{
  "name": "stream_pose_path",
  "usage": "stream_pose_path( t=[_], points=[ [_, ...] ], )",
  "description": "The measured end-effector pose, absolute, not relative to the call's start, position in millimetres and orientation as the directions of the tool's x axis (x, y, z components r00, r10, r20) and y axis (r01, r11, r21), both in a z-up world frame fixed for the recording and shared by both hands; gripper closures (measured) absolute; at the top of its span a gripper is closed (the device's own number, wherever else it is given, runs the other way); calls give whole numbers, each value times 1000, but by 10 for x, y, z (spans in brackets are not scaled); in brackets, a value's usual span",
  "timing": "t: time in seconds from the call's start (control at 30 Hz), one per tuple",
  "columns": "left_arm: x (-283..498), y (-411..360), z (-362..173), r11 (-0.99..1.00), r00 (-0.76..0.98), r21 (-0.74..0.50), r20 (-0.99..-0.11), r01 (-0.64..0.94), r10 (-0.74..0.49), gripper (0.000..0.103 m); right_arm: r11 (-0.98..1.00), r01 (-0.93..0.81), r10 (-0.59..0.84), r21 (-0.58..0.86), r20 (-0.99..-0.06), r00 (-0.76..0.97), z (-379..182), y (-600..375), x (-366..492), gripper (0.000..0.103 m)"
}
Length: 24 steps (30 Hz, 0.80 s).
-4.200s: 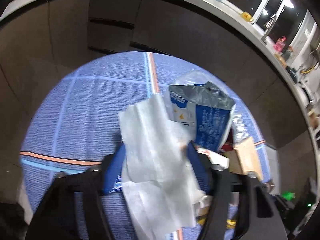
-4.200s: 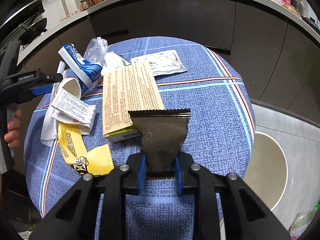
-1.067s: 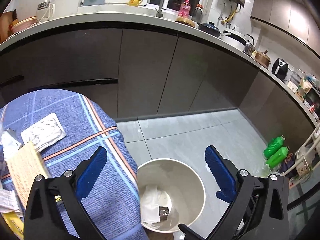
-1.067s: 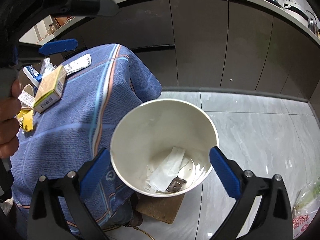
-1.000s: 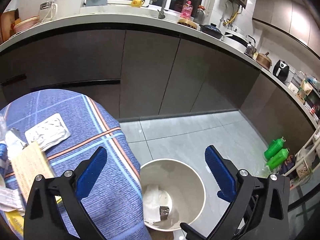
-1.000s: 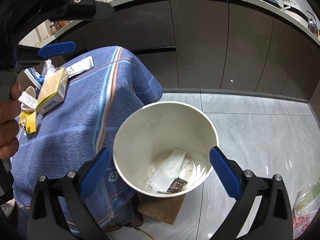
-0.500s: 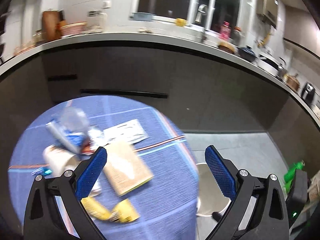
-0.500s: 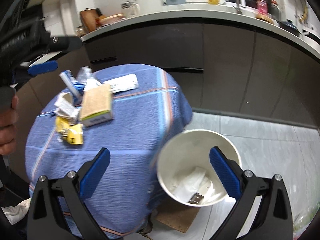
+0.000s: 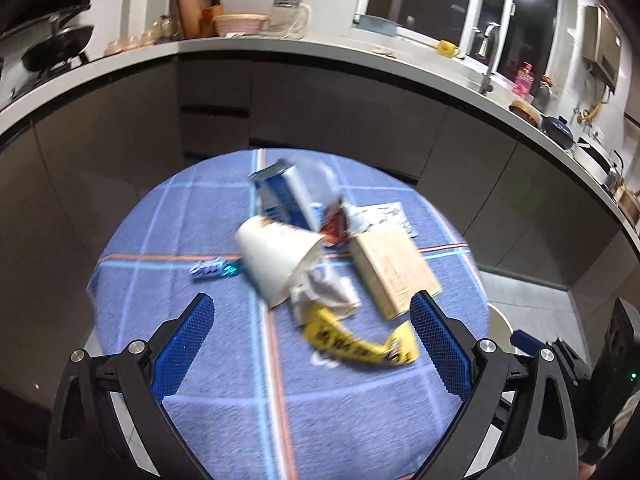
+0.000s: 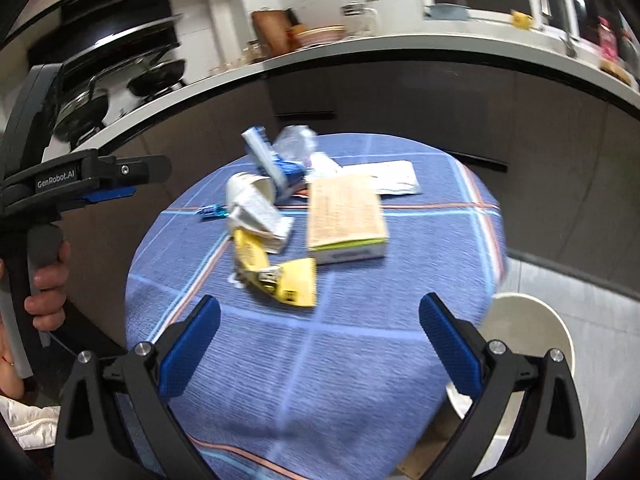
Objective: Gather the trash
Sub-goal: 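Return to the table and grasp the yellow wrapper with the right tool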
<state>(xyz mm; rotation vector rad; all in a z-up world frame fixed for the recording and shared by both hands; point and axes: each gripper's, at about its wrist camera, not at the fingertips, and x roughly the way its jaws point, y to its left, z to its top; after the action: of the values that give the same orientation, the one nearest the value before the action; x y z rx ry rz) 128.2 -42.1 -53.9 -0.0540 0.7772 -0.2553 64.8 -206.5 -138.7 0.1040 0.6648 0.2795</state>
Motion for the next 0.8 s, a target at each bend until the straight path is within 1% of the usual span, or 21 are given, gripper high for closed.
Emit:
stream_pose_path(
  t=[0.1,0.27,0.4,0.53,0.6,0.7,0.77,0.8],
  points=[
    [1265,-307,-591,968,667,-143,-704,205,-245,8,947,-277,318,163,-604,731,-1385,-1867,724,3],
    [1265,-196,-678,968,651,-147,-718,204,-246,8,944,-320,295,83,-650,701,-1424,-1593,876,3],
    [1275,-127,-730,965,638,-155,-727,211,-256,8,928,-346,345,138,-665,662,-1488,-1511,1030,3],
    [1302,-13,-788,954,612,-206,-733,217,-297,8,893,-422,408,159,-683,606,-1555,-1365,1213,4],
    [1321,53,-826,946,598,-238,-734,218,-322,8,869,-466,441,164,-684,582,-1555,-1264,1293,8],
    [1346,116,-860,945,596,-251,-733,210,-327,8,853,-506,441,126,-693,571,-1562,-1140,1417,15],
    [1354,138,-874,945,598,-251,-732,209,-326,8,851,-515,429,103,-703,567,-1583,-1092,1481,25],
    [1354,155,-882,945,599,-251,-730,210,-328,8,849,-519,421,95,-714,559,-1604,-1065,1527,27]
  ],
)
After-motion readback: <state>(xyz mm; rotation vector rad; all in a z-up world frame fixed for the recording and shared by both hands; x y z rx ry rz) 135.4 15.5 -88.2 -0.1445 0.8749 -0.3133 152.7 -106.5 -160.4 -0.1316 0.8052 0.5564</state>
